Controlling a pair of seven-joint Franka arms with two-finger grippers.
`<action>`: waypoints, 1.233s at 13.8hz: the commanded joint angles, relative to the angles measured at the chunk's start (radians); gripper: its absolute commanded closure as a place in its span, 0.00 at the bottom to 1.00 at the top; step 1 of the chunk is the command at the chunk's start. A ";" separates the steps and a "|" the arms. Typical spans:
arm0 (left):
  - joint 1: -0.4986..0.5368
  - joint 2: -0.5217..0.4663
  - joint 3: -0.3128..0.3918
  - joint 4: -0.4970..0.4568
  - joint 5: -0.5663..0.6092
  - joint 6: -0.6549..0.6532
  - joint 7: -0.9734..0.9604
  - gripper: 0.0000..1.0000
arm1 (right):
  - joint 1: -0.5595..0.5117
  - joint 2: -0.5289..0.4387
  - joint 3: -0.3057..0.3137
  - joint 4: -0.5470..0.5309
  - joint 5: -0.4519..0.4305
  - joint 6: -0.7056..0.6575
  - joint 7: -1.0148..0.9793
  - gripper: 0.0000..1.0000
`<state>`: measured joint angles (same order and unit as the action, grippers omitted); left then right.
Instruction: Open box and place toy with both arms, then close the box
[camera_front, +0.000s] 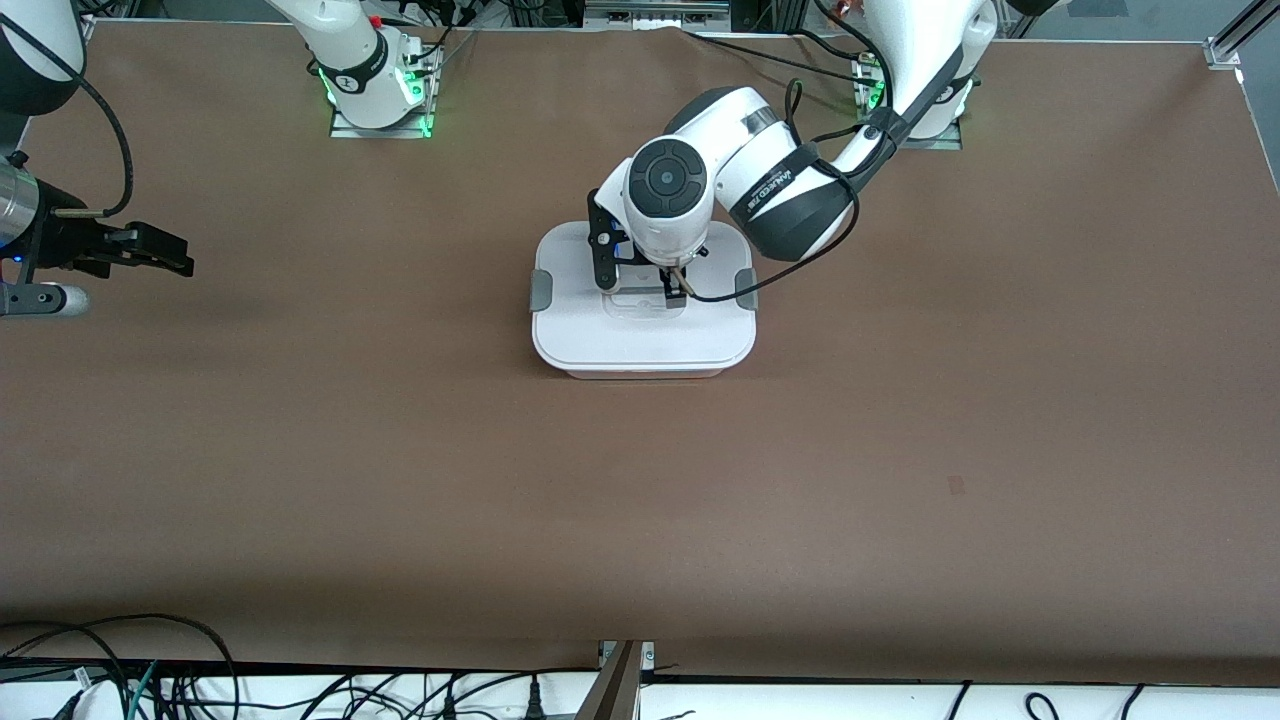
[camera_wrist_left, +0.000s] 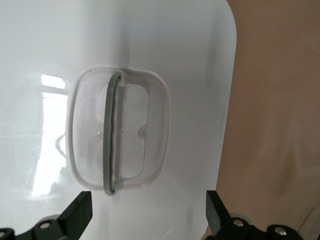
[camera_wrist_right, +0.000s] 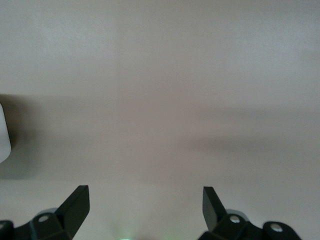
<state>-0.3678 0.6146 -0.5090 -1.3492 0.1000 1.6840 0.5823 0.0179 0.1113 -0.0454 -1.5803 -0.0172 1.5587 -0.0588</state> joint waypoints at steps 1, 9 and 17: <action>0.023 -0.116 0.009 -0.005 0.020 -0.090 -0.109 0.00 | 0.002 0.011 -0.002 0.025 0.016 -0.006 -0.010 0.00; 0.229 -0.337 0.012 0.019 0.175 -0.271 -0.400 0.00 | 0.002 0.022 -0.002 0.033 0.022 -0.006 -0.012 0.00; 0.500 -0.444 0.079 -0.007 0.150 -0.285 -0.423 0.00 | 0.002 0.031 -0.001 0.040 0.022 -0.006 -0.012 0.00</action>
<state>0.1327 0.2469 -0.4748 -1.3213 0.2628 1.4036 0.1834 0.0191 0.1264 -0.0440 -1.5692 -0.0123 1.5598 -0.0588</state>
